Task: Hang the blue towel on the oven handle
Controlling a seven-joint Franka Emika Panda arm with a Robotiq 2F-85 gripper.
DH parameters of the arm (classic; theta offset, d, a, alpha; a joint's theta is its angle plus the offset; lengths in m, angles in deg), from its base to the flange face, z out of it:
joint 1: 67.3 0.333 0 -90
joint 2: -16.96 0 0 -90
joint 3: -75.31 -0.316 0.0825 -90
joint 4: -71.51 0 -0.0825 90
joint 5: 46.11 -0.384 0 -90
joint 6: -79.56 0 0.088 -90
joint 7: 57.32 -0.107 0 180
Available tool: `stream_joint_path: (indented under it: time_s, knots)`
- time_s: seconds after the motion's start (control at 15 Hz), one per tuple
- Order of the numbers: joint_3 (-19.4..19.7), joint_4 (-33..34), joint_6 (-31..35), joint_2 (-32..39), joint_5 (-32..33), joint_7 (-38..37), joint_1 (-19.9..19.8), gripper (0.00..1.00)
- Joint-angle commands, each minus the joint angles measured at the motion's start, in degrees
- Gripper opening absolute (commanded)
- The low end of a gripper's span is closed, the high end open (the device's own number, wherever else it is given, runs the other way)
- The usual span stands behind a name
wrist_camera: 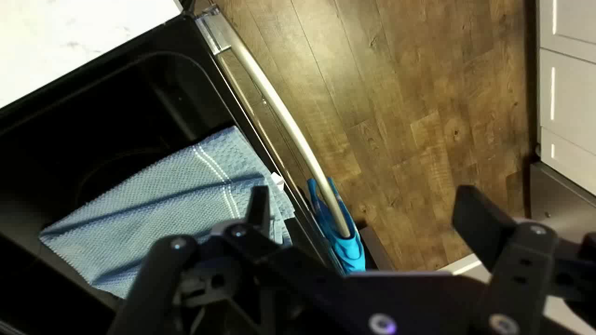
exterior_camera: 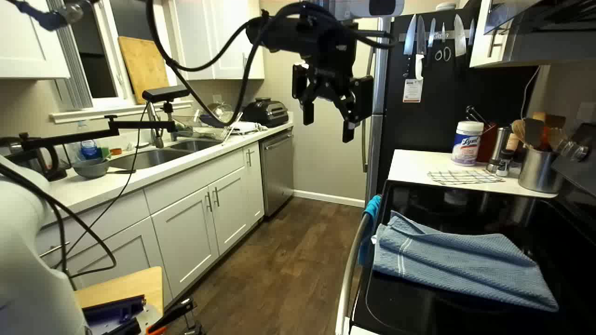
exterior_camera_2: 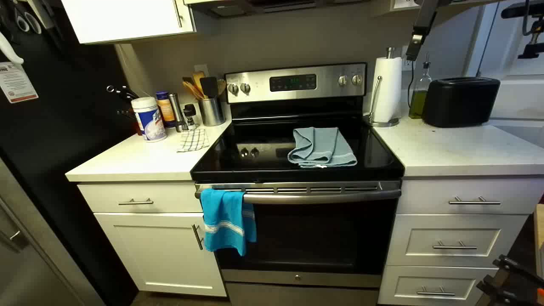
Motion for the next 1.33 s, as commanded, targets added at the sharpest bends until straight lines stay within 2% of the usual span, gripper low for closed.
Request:
stream_joint_path:
  time_s: [0.0,0.33,0.8,1.0,1.27]
  knots:
    - [-1.66,0.15,-0.23,0.26,-0.70,0.57,-1.99,1.00]
    - [-1.66,0.15,-0.23,0.26,-0.70,0.57,-1.99,1.00]
    - [-7.73,-0.53,2.72,3.96,0.93,-1.68,-0.77,1.00]
    - [-11.85,-2.15,6.92,7.00,4.54,-4.51,-0.62,1.00]
    - [-15.99,-4.13,16.28,13.90,11.25,-9.21,-0.18,1.00]
